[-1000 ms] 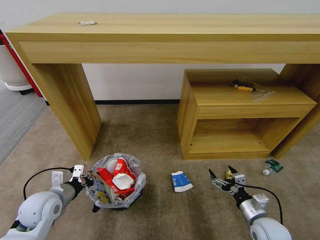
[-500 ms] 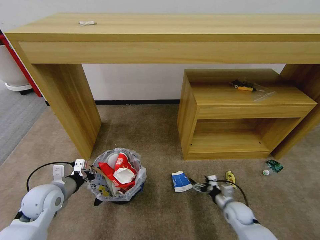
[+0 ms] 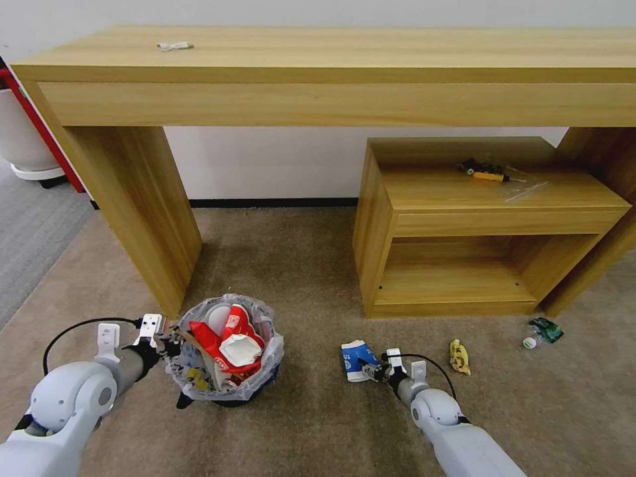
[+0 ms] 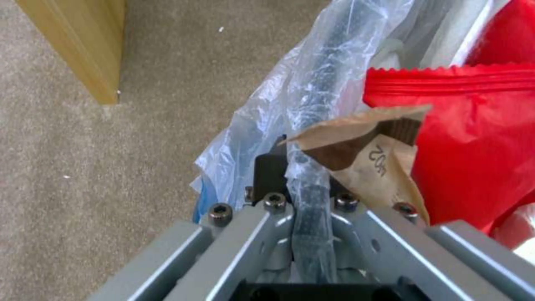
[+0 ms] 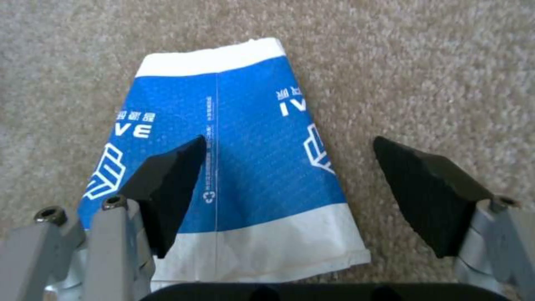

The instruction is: Pick up the trash bin and place the garbage on the floor into it.

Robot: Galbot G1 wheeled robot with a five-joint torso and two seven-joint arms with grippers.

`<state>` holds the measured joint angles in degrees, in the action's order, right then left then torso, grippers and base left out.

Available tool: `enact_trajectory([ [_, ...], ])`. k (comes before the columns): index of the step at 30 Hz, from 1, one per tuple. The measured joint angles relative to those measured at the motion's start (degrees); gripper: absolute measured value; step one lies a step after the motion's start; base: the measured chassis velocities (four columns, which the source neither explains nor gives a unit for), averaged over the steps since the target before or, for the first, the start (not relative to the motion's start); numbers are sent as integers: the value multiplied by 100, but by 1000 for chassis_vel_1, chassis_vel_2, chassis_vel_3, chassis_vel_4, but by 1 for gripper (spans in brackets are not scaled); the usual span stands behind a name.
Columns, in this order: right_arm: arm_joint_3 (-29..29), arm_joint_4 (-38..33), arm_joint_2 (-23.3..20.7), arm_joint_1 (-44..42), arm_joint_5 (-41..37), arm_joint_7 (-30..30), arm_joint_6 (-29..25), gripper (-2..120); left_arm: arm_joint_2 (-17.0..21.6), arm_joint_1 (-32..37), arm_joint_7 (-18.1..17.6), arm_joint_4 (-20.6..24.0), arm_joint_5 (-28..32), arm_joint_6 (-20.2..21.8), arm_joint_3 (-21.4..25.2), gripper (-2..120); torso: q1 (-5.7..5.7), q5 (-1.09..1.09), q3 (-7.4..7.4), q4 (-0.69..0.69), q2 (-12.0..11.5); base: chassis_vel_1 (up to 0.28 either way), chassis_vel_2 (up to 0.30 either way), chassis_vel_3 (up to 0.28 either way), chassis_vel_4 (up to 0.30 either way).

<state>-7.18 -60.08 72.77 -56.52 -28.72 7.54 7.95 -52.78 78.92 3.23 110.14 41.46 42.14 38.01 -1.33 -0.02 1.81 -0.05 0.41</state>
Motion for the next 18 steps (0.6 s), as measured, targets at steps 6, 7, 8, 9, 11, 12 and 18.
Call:
enact_trajectory([
  [6,44,109,47,48,2,71,-77,65,21,1,-11,15,6,0,-22,0,0,-1,0,0,0,0,0,0,0],
  [7,57,109,52,48,5,77,-77,60,21,1,-13,17,5,0,-24,0,0,-1,0,0,0,0,0,0,0],
  [8,77,108,64,48,16,80,-82,54,21,0,-14,21,6,0,-27,0,1,0,0,0,0,0,0,0,0],
  [9,83,106,74,46,34,76,-87,48,21,0,-14,22,6,0,-27,0,1,1,0,1,0,0,0,0,0],
  [11,84,105,78,44,40,69,-89,47,21,0,-16,23,6,0,-27,0,1,1,0,1,0,0,0,0,0],
  [12,91,99,91,35,50,45,-96,38,14,0,-17,23,5,0,-29,0,0,0,0,1,0,0,0,0,0],
  [18,92,100,121,7,67,-23,-137,20,7,8,-17,38,2,0,-32,0,1,0,0,1,0,0,0,0,0],
])
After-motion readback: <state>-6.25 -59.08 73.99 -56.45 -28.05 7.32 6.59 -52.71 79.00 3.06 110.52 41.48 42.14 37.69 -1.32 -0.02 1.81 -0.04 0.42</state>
